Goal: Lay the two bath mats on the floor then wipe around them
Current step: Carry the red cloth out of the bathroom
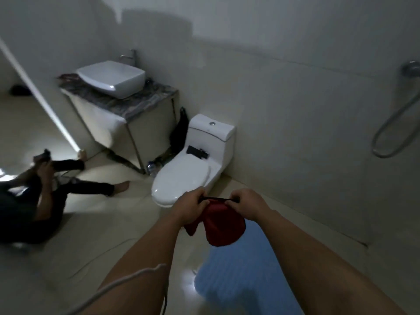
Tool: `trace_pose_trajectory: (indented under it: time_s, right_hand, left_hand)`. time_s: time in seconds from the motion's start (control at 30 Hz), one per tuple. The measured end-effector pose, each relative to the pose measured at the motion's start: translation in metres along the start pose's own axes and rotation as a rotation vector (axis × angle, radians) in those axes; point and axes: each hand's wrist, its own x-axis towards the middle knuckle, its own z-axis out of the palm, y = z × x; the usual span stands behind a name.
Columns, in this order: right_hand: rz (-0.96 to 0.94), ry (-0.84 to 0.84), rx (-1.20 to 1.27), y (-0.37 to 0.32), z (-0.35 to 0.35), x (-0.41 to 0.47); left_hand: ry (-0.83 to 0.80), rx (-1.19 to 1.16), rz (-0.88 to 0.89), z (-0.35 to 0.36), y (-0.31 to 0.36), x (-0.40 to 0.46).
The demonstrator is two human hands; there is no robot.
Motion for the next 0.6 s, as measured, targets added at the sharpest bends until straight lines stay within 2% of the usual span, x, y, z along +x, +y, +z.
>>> trace_pose_trajectory:
  time_s: [0.07, 0.3, 0.47, 0.6]
  right_hand:
    - [-0.071, -0.055, -0.009, -0.026, 0.009, 0.014]
    - [-0.499, -0.223, 0.026, -0.155, 0.041, 0.068]
    - [-0.832, -0.244, 0.178, -0.270, 0.048, 0.072]
    - [-1.090, -0.340, 0.328, -0.372, 0.045, 0.033]
  left_hand:
    - [0.034, 0.002, -0.067, -0.011, -0.023, -0.017]
    - [0.358, 0.087, -0.416, -0.069, -0.081, -0.109]
    - [0.647, 0.111, -0.621, -0.126, -0.072, -0.187]
    - [0.876, 0.194, -0.778, -0.170, -0.037, -0.262]
